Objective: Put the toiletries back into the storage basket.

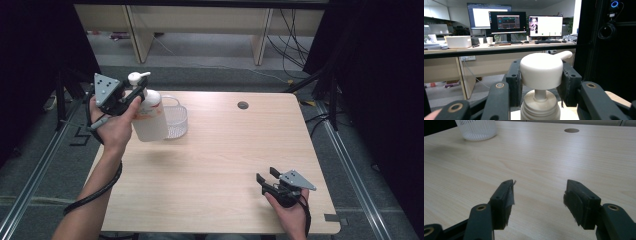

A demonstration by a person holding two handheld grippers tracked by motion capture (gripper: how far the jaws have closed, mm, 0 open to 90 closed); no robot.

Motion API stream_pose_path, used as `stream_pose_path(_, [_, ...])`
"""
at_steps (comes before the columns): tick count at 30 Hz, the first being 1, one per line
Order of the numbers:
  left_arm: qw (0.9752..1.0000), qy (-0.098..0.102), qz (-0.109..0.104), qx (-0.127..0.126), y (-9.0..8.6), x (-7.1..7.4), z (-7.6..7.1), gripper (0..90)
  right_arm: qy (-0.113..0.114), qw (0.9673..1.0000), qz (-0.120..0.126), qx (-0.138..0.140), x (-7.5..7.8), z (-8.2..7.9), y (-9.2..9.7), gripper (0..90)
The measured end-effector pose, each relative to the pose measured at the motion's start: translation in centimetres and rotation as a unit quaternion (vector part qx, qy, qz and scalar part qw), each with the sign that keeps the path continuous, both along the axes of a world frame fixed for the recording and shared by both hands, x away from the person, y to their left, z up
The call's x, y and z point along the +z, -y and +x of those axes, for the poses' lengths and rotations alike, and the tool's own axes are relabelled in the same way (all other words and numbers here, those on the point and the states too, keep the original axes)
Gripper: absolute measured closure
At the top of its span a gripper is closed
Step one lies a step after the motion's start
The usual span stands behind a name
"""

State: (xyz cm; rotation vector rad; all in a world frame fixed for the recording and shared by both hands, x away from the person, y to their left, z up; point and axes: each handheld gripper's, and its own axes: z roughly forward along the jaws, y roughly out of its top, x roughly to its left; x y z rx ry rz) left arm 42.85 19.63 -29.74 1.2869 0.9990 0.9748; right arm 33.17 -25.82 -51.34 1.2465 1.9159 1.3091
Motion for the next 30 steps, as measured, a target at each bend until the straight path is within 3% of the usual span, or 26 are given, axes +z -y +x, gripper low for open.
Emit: stream_pose_path(30, [0.9999, 0.004, -0.001, -0.012, 0.6, 0.8, 1.2, 59.0, 0.005, 1.0, -0.004, -0.002, 0.0, 0.0, 0.1, 40.8])
